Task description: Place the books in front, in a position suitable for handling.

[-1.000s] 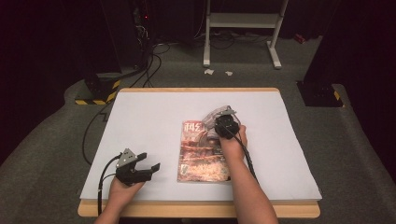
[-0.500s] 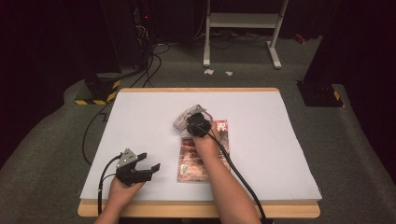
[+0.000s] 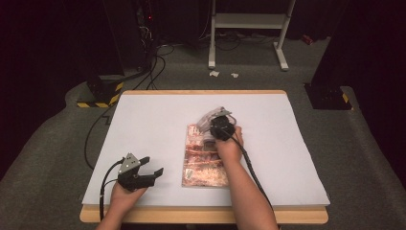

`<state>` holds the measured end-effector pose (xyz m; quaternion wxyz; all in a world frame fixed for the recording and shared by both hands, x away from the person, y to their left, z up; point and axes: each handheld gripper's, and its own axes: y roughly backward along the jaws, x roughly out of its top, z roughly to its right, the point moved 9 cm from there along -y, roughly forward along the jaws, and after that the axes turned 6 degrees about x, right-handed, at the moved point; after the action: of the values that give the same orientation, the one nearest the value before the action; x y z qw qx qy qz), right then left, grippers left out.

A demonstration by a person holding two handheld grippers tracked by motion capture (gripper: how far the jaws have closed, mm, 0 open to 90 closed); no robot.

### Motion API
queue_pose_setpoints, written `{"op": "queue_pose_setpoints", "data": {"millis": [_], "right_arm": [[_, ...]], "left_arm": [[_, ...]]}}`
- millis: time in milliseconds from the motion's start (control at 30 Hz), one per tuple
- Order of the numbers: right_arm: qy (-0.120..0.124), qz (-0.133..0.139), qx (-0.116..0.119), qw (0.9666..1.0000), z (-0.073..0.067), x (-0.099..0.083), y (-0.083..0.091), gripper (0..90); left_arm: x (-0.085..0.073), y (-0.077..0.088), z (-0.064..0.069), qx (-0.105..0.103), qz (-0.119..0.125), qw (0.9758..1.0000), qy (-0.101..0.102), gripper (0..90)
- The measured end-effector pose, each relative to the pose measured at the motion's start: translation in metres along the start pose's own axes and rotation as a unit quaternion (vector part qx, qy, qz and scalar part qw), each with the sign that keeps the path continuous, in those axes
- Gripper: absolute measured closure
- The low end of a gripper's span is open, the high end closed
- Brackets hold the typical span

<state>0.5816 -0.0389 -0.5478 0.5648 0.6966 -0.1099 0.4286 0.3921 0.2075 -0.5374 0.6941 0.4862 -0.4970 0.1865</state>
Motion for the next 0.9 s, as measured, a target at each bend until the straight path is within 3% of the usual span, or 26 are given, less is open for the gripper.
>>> {"op": "queue_pose_setpoints", "data": {"millis": [100, 167, 300, 500, 800, 900], "right_arm": [[-0.024, -0.001, -0.017, 0.9996, 0.029, -0.007, 0.009, 68.4], [-0.032, -0.004, -0.020, 0.9993, 0.039, -0.010, 0.012, 68.4], [-0.020, -0.007, -0.031, 0.9993, 0.037, -0.008, 0.012, 68.3], [-0.006, -0.008, -0.017, 0.9998, 0.010, -0.001, 0.003, 68.3], [0.035, -0.007, 0.048, 0.9982, -0.073, 0.023, -0.024, 68.1], [0.054, -0.005, 0.058, 0.9969, -0.092, 0.027, -0.028, 68.1]], "left_arm": [[0.000, 0.000, 0.000, 0.000, 0.001, 1.0000, -0.001, 23.8], [0.000, 0.000, 0.000, -0.001, 0.003, 1.0000, 0.000, 23.8], [0.002, 0.001, -0.001, 0.000, 0.007, 1.0000, 0.002, 23.9], [0.002, 0.001, 0.000, -0.003, 0.011, 0.9999, 0.001, 23.9], [0.001, 0.000, 0.000, -0.003, 0.008, 0.9999, -0.004, 23.9], [0.001, 0.000, 0.000, -0.005, 0.008, 0.9999, -0.005, 23.9]]}}
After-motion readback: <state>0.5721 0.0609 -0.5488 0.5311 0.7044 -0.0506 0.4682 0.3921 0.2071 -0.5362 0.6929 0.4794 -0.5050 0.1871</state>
